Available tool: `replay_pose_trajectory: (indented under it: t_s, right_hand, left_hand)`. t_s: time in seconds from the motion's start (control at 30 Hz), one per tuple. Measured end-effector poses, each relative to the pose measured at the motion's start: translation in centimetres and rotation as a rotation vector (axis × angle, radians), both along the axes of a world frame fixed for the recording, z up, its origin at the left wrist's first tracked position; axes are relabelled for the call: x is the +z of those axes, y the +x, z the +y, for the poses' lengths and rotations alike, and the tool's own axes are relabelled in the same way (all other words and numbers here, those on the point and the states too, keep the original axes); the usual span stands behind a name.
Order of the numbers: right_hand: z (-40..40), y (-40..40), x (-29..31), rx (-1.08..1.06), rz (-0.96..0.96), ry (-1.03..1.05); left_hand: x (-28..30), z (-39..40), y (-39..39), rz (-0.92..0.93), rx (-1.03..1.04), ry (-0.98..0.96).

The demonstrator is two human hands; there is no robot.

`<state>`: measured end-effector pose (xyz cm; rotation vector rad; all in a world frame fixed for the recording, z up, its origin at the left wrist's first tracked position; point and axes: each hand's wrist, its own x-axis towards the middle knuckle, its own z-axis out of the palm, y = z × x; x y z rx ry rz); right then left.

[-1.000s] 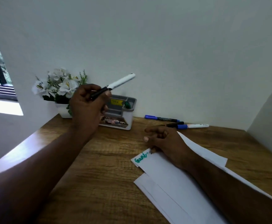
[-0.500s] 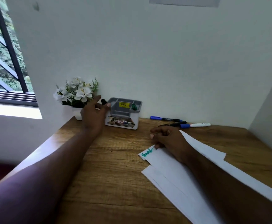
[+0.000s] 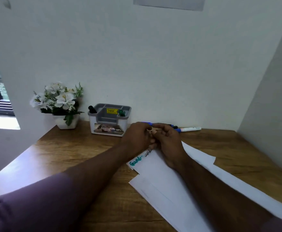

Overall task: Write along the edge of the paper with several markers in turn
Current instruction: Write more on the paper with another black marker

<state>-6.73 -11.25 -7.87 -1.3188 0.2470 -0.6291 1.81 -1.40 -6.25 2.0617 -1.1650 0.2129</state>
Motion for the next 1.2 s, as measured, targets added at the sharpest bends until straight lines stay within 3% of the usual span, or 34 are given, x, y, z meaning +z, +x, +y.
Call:
replay_pose_trajectory:
  t_s: [0.1, 0.27, 0.4, 0.47, 0.57, 0.73, 0.8, 0.9, 0.97, 1.07, 1.2]
  right_hand:
    - [-0.3, 0.2, -0.1, -0.083, -0.028, 0.073]
    - [-1.0, 0.8, -0.4, -0.099, 0.051, 0.064]
    - [-1.2, 0.6, 0.0, -0.054, 0.042, 0.117]
    - [-1.1, 0.4, 0.2, -0.038, 0.062, 0.119]
    - [-0.8, 0.2, 0.4, 0.011, 0.092, 0.057]
    - [-0.6, -0.4, 0.6, 0.049, 0.128, 0.116]
    - [-0.6, -0.5, 0.7, 0.059, 0.114, 0.177]
    - [-1.5, -0.7, 0.7, 0.050, 0.081, 0.338]
    - [-2.3, -0.7, 0.6, 0.033, 0.039, 0.424]
    - [-2.4, -0.6, 0.5, 0.041, -0.008, 0.407]
    - [-1.9, -0.3, 0.4, 0.028, -0.039, 0.357]
  left_hand:
    - [-0.1, -2.9, 0.4, 0.153, -0.011, 0.036]
    - [-1.4, -5.0, 2.1, 0.171, 0.060, 0.167]
    - [-0.8, -3.0, 0.9, 0.074, 0.210, -0.103]
    - [-0.9, -0.7, -0.2, 0.078, 0.092, -0.204]
    - [-1.9, 2.6, -1.2, 0.004, -0.127, -0.070]
    - [-0.5, 3.5, -0.5, 0.018, -0.190, 0.076]
    - [0.2, 3.4, -0.2, 0.180, -0.239, 0.110]
    - [1.1, 4.4, 1.5, 0.600, -0.255, 0.117]
    - [1.1, 5.9, 3.0, 0.727, -0.211, 0.090]
    - [1.1, 6.2, 3.0, 0.577, -0.236, 0.041]
    - [0.4, 4.8, 0.9, 0.401, -0.335, 0.150]
